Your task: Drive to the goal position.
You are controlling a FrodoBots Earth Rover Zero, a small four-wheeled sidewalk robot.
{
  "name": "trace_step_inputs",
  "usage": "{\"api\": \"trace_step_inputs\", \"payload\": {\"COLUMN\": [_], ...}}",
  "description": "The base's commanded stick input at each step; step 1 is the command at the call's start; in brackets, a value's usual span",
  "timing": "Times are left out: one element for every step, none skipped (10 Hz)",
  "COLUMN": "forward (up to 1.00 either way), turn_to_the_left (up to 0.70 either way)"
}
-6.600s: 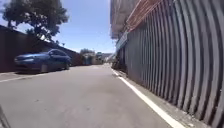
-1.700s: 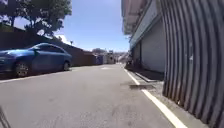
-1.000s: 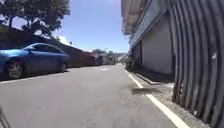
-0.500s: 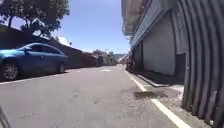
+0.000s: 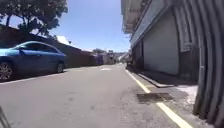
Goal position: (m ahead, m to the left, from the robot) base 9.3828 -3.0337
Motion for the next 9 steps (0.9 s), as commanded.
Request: {"api": "trace_step_inputs", "payload": {"forward": [0.45,0.45,0.45,0.45,0.45,0.45,0.45,0.45,0.45], "turn_to_the_left": [0.0,0.0,0.0,0.0,0.0,0.0,0.0,0.0,0.0]}}
